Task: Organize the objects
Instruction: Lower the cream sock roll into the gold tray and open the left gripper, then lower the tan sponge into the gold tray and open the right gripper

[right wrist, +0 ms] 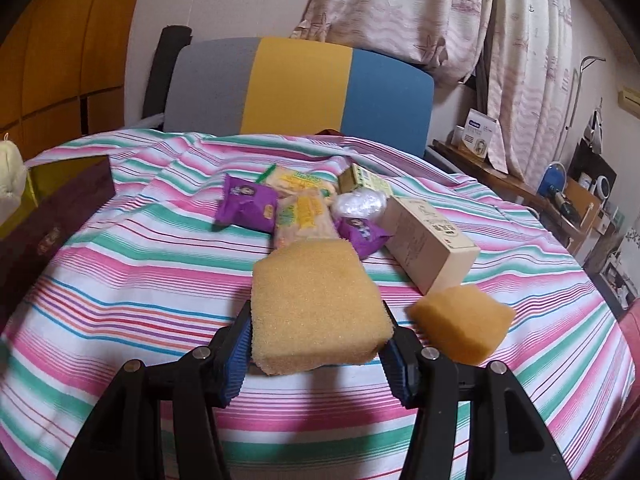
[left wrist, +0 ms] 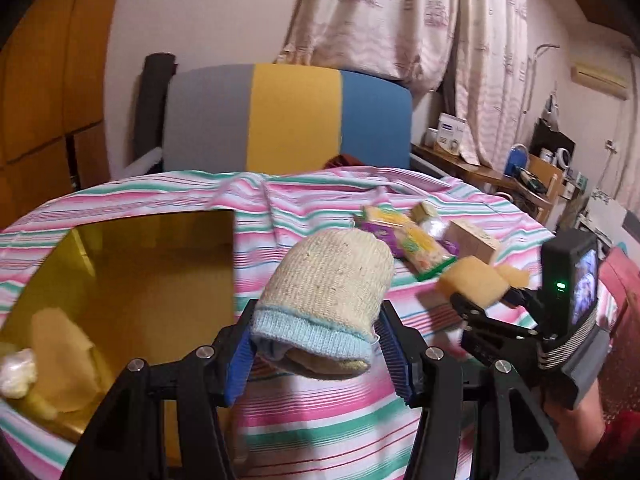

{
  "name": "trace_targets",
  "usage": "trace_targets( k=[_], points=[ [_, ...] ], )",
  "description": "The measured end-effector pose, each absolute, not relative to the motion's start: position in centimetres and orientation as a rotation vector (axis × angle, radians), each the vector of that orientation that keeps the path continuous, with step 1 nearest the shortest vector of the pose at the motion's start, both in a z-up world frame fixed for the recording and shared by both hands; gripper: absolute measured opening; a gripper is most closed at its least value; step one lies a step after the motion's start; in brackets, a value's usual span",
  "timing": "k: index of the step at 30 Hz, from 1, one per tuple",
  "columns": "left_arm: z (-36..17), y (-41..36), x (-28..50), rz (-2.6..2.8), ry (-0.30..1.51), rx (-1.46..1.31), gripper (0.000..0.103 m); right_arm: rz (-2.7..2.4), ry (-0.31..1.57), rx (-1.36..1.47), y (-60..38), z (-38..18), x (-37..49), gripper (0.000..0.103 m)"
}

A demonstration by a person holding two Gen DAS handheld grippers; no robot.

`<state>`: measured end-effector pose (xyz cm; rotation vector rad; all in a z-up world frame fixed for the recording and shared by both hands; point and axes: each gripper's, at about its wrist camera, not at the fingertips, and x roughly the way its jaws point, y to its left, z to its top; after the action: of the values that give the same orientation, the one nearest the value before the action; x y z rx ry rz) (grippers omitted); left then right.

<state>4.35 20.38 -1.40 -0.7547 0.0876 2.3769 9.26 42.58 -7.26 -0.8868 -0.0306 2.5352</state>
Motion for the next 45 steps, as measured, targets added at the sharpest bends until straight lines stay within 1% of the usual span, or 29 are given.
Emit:
trace_targets(
  k=[7,14,20,26,33,37,45],
  points=[
    [-1.6,15.8,1.8,2.492,0.043,-0.817,0.058,2.571,0.088,-0.862,41.2,-6.6,9.6,0.057],
    [-3.4,12.3,-0.7,2.568,0.035,-0.939,0.058,2.629,0.147,-0.823,38.9,-5.3,9.8,0.057],
    [-4.4,10.9,-1.2,2.582,0.053,-0.981,0.056,2.712,0.178,-0.774,36.4,-3.6,9.9,0.057],
    [-4.3,10.0,-1.1,2.594,0.071,-0.977,0.057,2.791,0.264,-0.766,34.1,-2.1,9.1,0.057],
    [-4.7,8.8,-0.9,2.633,0.117,-1.004,0.058,2.874,0.344,-0.829,31.3,-0.8,7.7,0.057],
    [-4.4,7.8,-0.7,2.641,0.063,-1.011,0.063,2.915,0.347,-0.885,29.3,-0.6,6.5,0.057],
    [-4.1,6.2,-0.2,2.642,0.023,-1.031,0.064,2.974,0.296,-0.994,25.4,-0.6,4.9,0.057]
  ],
)
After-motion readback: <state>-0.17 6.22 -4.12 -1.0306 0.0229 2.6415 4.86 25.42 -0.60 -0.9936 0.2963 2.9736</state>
